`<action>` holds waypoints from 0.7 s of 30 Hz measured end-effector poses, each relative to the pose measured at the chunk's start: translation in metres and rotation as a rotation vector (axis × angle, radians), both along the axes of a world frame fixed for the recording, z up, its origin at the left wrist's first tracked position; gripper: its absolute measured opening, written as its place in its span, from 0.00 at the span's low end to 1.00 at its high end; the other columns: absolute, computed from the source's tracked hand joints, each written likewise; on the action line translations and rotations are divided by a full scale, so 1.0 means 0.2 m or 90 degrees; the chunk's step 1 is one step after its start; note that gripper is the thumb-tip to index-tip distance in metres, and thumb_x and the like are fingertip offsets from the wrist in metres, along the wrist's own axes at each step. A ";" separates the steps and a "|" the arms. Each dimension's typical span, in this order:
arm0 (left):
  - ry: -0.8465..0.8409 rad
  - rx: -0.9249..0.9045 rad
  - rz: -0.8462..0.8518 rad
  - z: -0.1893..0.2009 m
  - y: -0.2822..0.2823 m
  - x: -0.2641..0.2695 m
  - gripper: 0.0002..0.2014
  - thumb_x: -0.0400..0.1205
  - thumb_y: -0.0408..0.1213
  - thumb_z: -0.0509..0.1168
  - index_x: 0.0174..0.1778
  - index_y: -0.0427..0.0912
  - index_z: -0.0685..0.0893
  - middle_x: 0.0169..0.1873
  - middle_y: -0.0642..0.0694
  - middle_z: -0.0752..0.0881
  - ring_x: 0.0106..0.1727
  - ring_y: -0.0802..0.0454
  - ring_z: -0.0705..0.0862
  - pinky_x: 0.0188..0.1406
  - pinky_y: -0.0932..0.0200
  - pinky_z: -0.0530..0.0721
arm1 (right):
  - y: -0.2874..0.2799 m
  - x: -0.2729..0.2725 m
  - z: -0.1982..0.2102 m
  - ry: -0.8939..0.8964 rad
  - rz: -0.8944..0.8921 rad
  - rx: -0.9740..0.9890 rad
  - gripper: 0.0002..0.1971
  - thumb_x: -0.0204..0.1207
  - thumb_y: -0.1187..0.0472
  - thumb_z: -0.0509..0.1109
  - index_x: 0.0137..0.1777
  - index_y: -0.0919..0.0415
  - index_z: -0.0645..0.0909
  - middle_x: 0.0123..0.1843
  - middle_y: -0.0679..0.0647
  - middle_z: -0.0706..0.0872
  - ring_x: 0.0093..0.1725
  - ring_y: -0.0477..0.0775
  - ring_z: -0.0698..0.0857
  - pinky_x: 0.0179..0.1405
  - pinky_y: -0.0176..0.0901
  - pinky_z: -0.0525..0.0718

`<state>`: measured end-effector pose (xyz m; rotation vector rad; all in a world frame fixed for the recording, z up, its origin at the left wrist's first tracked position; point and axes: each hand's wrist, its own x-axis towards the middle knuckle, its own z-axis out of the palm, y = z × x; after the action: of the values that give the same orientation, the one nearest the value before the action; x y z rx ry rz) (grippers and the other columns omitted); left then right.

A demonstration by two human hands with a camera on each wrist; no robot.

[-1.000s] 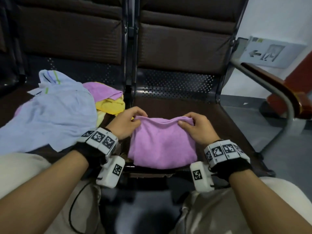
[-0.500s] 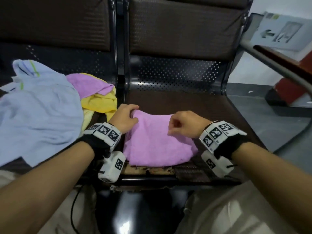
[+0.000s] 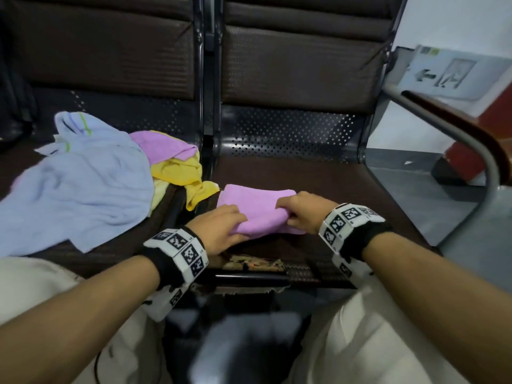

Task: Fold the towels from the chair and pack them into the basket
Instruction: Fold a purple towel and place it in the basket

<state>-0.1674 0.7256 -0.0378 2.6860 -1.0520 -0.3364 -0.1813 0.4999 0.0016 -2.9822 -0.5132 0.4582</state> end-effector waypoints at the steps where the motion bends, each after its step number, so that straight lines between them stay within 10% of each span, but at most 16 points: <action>1: 0.002 -0.015 0.000 0.01 0.00 0.01 0.15 0.80 0.49 0.64 0.55 0.42 0.80 0.52 0.45 0.79 0.58 0.47 0.77 0.59 0.50 0.74 | 0.00 -0.01 0.00 0.005 -0.001 0.001 0.12 0.74 0.60 0.65 0.57 0.58 0.79 0.56 0.60 0.84 0.58 0.63 0.82 0.54 0.48 0.80; 8: 0.036 -0.077 0.076 0.08 0.00 0.05 0.02 0.81 0.31 0.57 0.44 0.36 0.73 0.41 0.32 0.81 0.45 0.36 0.80 0.46 0.47 0.76 | 0.00 -0.06 -0.01 0.045 -0.001 -0.001 0.24 0.67 0.53 0.78 0.59 0.61 0.77 0.53 0.56 0.80 0.53 0.55 0.79 0.51 0.42 0.75; 13: 0.075 -0.072 0.106 0.13 -0.01 0.15 0.11 0.81 0.31 0.58 0.34 0.45 0.66 0.35 0.44 0.75 0.40 0.43 0.76 0.38 0.55 0.66 | -0.09 0.03 0.01 0.044 -0.137 0.167 0.15 0.67 0.58 0.74 0.54 0.53 0.79 0.48 0.52 0.85 0.46 0.52 0.82 0.44 0.40 0.76; 21: 0.104 0.014 0.136 0.06 -0.02 0.33 0.06 0.83 0.32 0.57 0.40 0.43 0.73 0.42 0.38 0.79 0.46 0.43 0.78 0.47 0.53 0.72 | -0.12 0.23 -0.09 0.034 -0.248 0.251 0.11 0.74 0.60 0.70 0.56 0.55 0.81 0.54 0.54 0.85 0.51 0.52 0.82 0.49 0.41 0.78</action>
<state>-0.1006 0.7213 -0.0266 2.7033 -0.7112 -0.5189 -0.1358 0.4754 -0.0163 -2.5888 -0.0048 0.3497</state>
